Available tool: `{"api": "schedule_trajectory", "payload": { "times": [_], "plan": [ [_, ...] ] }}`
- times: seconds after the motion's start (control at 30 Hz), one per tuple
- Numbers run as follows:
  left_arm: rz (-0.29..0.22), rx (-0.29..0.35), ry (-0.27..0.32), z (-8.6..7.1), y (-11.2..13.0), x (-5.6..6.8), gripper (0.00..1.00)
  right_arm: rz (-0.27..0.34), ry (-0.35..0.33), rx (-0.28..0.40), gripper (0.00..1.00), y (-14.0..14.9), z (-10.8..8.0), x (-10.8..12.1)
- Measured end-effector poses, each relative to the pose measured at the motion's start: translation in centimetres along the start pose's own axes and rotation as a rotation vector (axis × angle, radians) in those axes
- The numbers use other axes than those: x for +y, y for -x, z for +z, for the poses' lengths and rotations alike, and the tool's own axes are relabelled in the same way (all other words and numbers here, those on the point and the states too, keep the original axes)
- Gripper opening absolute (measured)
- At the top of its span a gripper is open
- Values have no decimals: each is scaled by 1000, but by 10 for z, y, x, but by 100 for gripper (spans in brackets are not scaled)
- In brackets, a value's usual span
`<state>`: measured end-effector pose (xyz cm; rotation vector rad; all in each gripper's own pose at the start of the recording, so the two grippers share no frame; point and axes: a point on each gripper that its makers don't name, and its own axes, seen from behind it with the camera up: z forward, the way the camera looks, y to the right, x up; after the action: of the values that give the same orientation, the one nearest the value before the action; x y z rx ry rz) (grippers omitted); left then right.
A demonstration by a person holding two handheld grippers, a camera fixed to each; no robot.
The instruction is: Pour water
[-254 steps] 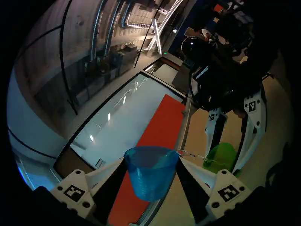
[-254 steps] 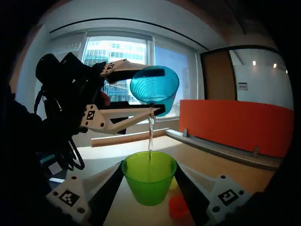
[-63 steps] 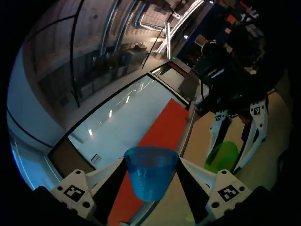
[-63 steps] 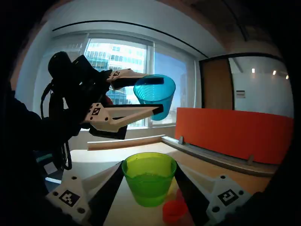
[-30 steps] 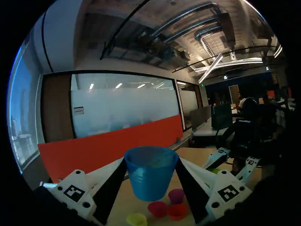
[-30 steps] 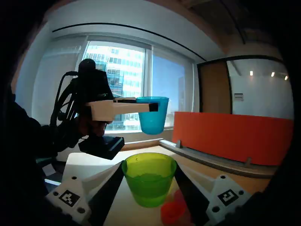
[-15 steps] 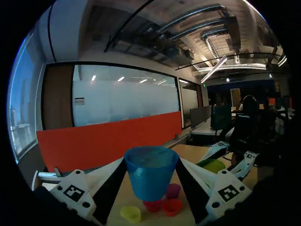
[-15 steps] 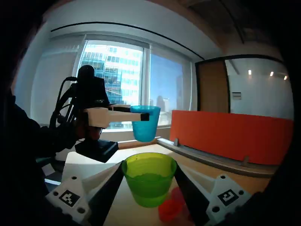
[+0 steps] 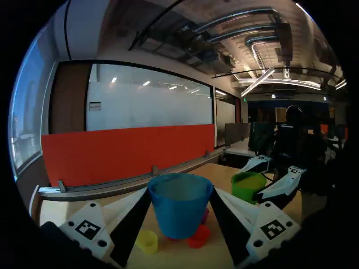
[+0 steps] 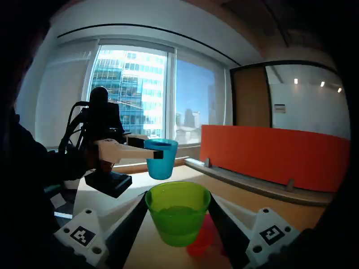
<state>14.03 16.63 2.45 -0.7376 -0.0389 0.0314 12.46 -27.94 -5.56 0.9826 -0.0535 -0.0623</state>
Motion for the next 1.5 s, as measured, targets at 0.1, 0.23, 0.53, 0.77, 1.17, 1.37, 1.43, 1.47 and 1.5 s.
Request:
{"api": "schedule_trajectory", "payload": {
  "times": [0.1,0.23,0.53,0.77,1.17,1.37,1.43,1.47,1.5],
  "plan": [
    [-8,-16,6,-1,11,3,88,2,3,-7,92,3,-3,2],
    [-11,-40,22,1,25,8,88,6,3,-21,92,9,-6,5],
    [1,-141,39,3,64,9,88,12,5,-84,92,32,-14,15],
    [41,-228,59,4,95,12,88,17,7,-150,92,54,-19,26],
    [87,-351,93,10,143,17,89,26,6,-277,92,100,-22,44],
    [89,-405,105,10,165,16,89,23,-2,-339,92,123,-23,49],
    [91,-422,108,10,173,16,89,20,-1,-354,92,129,-22,51],
    [92,-433,111,9,177,16,89,19,0,-362,92,132,-21,52],
    [92,-443,113,9,181,17,89,18,0,-368,92,135,-21,52]
  ]
}}
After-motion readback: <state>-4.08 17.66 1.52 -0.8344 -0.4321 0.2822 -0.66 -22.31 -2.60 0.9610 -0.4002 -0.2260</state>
